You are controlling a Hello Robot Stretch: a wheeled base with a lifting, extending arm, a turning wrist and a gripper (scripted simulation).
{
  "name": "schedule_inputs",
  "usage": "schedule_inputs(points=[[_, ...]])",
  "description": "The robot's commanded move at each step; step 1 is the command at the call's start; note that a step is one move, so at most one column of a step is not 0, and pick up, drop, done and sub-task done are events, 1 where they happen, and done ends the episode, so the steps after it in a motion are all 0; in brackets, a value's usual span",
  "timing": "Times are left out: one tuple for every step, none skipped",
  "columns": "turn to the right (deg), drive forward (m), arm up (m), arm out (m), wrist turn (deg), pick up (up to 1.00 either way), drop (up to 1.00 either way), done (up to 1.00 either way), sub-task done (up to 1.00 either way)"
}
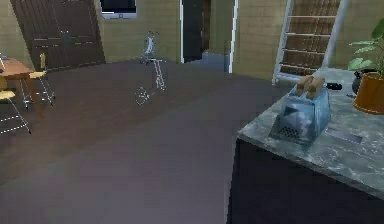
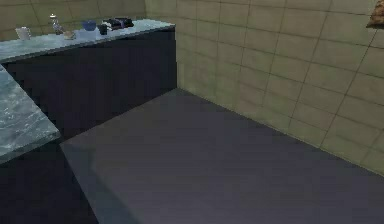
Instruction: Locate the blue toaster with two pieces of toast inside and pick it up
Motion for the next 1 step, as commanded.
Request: schedule_inputs(points=[[0.0,0.05,0.00,0.00,0.0,0.00,0.00,0.00,0.00]])
